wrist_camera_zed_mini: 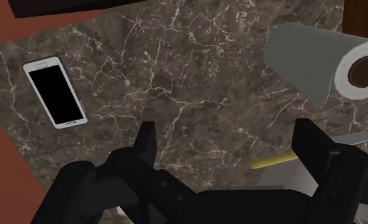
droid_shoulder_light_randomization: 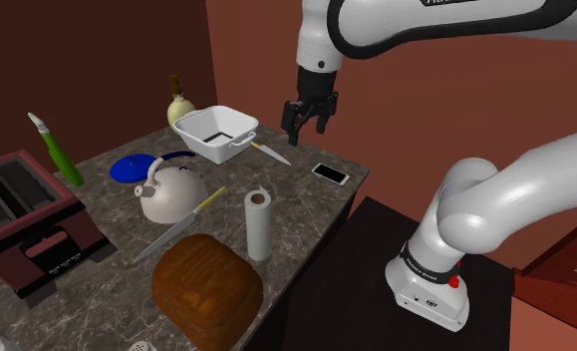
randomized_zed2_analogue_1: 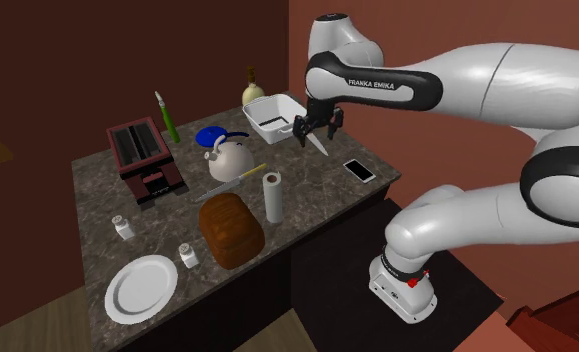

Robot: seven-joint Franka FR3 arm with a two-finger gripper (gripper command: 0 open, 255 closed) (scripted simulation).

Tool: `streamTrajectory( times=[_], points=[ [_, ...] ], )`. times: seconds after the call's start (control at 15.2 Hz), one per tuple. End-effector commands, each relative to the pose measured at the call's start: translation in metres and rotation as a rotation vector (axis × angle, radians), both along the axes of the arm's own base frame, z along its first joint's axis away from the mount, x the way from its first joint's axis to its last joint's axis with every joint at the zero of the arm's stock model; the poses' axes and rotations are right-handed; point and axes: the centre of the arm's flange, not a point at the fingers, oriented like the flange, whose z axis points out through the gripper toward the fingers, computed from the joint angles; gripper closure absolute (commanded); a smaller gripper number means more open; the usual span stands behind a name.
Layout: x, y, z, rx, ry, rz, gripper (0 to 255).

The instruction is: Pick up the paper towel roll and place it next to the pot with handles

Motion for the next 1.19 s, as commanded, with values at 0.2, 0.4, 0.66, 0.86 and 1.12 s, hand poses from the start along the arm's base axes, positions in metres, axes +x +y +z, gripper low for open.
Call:
streamTrajectory(
  times=[0.2,0.4,0.66,0.86,1.12],
  points=[
    [0.016,0.052,-0.035,0.022,0.020,-0.031,0],
    [0.025,0.083,-0.055,0.035,0.033,-0.048,0],
    [0.039,0.125,-0.082,0.052,0.050,-0.071,0],
    [0.042,0.136,-0.095,0.057,0.054,-0.078,0],
    [0.042,0.138,-0.116,0.057,0.054,-0.078,0]
  ],
)
